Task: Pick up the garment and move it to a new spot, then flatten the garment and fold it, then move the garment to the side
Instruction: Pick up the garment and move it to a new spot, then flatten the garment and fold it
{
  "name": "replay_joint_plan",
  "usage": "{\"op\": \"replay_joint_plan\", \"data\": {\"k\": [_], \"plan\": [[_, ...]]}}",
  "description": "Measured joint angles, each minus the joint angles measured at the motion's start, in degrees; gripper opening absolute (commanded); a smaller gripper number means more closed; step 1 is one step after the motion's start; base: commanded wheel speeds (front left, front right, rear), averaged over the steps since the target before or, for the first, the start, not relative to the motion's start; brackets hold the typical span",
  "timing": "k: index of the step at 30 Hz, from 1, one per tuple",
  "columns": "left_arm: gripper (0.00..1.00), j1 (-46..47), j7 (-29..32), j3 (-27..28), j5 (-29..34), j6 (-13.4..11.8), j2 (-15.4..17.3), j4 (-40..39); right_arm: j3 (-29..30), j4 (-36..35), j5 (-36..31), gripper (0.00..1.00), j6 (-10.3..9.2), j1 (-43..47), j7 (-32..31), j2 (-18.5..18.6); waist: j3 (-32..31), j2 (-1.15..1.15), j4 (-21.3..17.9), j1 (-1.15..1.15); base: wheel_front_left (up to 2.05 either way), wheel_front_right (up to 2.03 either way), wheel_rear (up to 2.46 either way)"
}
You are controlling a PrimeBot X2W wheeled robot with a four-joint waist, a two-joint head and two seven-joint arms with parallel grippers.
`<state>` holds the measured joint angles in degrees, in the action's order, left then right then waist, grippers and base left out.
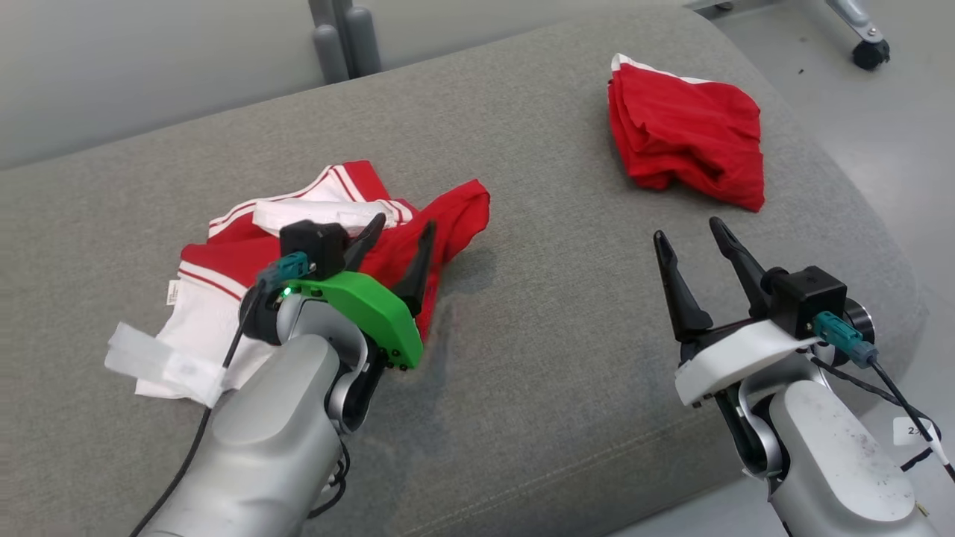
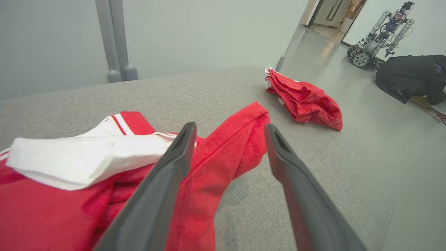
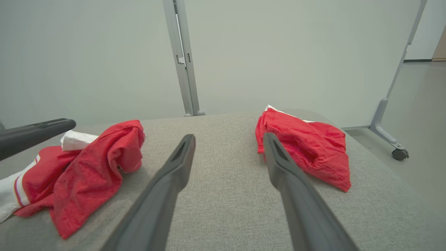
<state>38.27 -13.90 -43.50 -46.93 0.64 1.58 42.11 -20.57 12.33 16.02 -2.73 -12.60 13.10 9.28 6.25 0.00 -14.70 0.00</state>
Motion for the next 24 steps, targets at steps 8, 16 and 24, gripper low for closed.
{"op": "replay_joint_plan", "data": {"k": [8, 16, 24], "plan": [[1.00, -5.5, -0.4, 2.0, -0.3, -4.3, 0.1, -1.1, -3.4, 2.9, -0.5, 1.00, 3.18, -2.4, -1.2, 0.8, -2.2, 0.00, 5.7, 0.00, 0.00, 0.00, 0.00], [1.00, -7.8, -0.4, 4.4, 2.2, -5.7, 0.1, -4.5, -7.8, 8.2, -2.0, 1.00, 6.68, -6.0, -4.6, 0.3, -3.4, 0.00, 11.4, 0.00, 0.00, 0.00, 0.00], [1.00, -8.4, -0.4, 6.9, 5.3, -6.2, 0.1, -11.8, -10.6, 14.2, -3.6, 1.00, 7.76, -10.4, -6.6, -0.2, -3.5, 0.00, 18.0, 0.00, 0.00, 0.00, 0.00]]}}
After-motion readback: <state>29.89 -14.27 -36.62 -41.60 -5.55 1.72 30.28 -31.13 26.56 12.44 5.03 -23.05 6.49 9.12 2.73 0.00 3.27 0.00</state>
